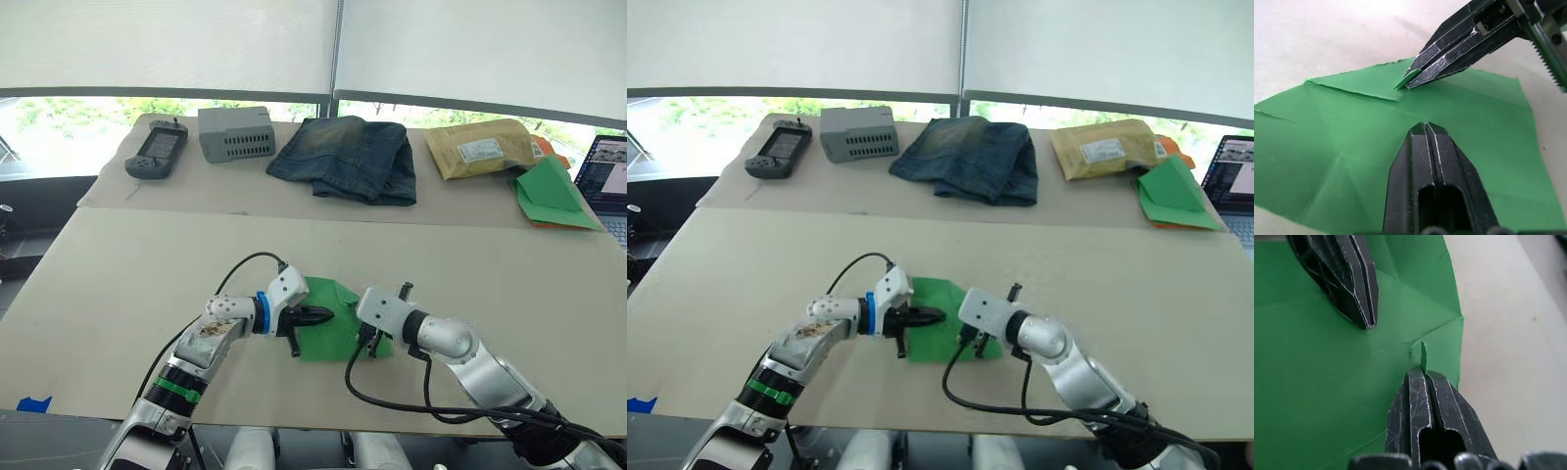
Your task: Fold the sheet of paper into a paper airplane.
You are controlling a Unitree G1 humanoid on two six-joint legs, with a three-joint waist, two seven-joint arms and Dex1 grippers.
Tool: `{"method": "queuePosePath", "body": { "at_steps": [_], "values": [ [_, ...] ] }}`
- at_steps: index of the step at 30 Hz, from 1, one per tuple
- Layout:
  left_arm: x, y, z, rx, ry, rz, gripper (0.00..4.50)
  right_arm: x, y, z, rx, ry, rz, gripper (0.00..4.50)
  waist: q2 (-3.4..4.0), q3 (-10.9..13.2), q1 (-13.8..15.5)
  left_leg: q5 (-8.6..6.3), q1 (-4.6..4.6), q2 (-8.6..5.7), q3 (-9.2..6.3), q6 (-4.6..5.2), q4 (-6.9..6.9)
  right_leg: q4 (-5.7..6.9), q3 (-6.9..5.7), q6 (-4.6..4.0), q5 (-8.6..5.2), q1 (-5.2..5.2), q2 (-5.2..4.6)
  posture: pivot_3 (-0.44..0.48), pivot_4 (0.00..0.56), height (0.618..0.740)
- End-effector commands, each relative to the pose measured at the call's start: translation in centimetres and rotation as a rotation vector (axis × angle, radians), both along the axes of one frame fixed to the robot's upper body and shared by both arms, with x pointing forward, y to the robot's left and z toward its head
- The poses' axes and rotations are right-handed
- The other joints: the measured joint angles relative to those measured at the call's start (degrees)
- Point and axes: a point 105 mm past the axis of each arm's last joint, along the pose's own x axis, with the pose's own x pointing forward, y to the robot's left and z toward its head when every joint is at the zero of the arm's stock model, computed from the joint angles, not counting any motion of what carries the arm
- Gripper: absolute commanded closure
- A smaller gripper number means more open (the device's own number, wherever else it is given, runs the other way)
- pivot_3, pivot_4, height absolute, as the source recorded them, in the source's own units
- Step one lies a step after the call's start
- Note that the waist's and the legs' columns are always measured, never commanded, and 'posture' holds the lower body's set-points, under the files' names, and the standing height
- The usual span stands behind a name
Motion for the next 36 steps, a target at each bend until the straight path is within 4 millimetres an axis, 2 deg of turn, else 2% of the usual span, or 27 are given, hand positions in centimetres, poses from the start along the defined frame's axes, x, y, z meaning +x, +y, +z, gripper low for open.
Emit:
{"method": "queuePosePath", "body": {
  "at_steps": [1, 5, 9, 13, 16, 20, 24, 29, 36],
  "values": [
    [-0.1, 0.2, -0.5, 0.007, 0.038, 0.014, 4.50, -0.2, 0.2, -0.4, -0.038, -0.051, 0.034, 4.49, 0.00, 0.0, 0.0, 0.00, 0.00, 0.00, 0.00, 0.00, 0.00, 0.00, 0.00, 0.00, 0.00, 0.00, 0.00, 0.000, 0.150, 0.734],
    [1.3, 0.4, 1.3, -0.085, 0.054, 0.092, 4.50, -0.6, 0.3, -1.4, -0.045, -0.023, 0.047, 4.49, -0.01, 0.0, -0.1, 0.00, 0.03, 0.00, 0.00, 0.00, 0.00, 0.02, 0.00, 0.05, 0.03, 0.02, 0.01, 0.000, 0.150, 0.734],
    [2.5, -0.4, 3.1, -0.157, 0.054, 0.121, 4.50, -0.9, 0.5, -1.8, -0.043, -0.012, 0.052, 4.49, -0.04, 0.0, -0.1, 0.00, 0.03, 0.01, -0.02, 0.00, 0.02, 0.05, -0.01, 0.10, 0.06, 0.02, 0.03, 0.000, 0.150, 0.734],
    [3.2, -1.5, 3.4, -0.161, 0.060, 0.134, 4.50, -1.0, 0.8, -2.0, -0.038, -0.009, 0.052, 4.49, -0.05, 0.0, -0.3, 0.00, 0.03, 0.00, -0.02, 0.00, 0.01, 0.03, 0.01, 0.28, 0.17, 0.04, 0.03, 0.000, 0.150, 0.734],
    [4.0, -2.3, 2.8, -0.119, 0.050, 0.159, 4.50, -1.1, 0.9, -2.1, -0.038, -0.006, 0.048, 4.49, -0.05, 0.0, -0.3, 0.00, 0.05, 0.00, -0.03, 0.00, 0.01, 0.04, 0.01, 0.27, 0.17, 0.04, 0.06, 0.000, 0.150, 0.734],
    [4.5, -2.3, 1.1, -0.019, 0.032, 0.181, 4.50, -1.0, 0.7, -2.0, -0.041, -0.014, 0.035, 4.49, -0.05, 0.0, -0.2, 0.00, 0.08, -0.01, -0.05, 0.00, 0.01, 0.04, 0.01, 0.27, 0.16, 0.07, 0.08, 0.000, 0.150, 0.734],
    [4.0, -2.8, -0.5, 0.038, 0.034, 0.150, 4.50, -1.1, 0.6, -1.8, -0.036, -0.019, 0.031, 4.49, -0.06, 0.0, 0.0, 0.00, 0.17, -0.02, -0.05, 0.00, 0.01, 0.03, 0.01, 0.25, 0.15, 0.16, 0.06, 0.000, 0.150, 0.734],
    [3.3, -4.4, -1.2, 0.028, 0.059, 0.103, 4.50, -1.2, 0.6, -1.6, -0.049, -0.040, 0.032, 4.49, -0.05, -0.1, 0.2, 0.00, 0.23, -0.03, -0.05, 0.00, 0.03, 0.03, 0.02, 0.04, 0.03, 0.25, 0.04, 0.000, 0.150, 0.734],
    [2.9, -4.2, -2.7, 0.107, 0.068, 0.086, 4.50, -0.9, 0.6, -0.8, -0.039, -0.066, 0.021, 4.49, -0.07, -0.1, 0.6, 0.00, 0.24, -0.07, -0.05, 0.00, 0.05, 0.02, 0.02, 0.04, 0.02, 0.30, 0.02, 0.000, 0.150, 0.734]
  ]
}}
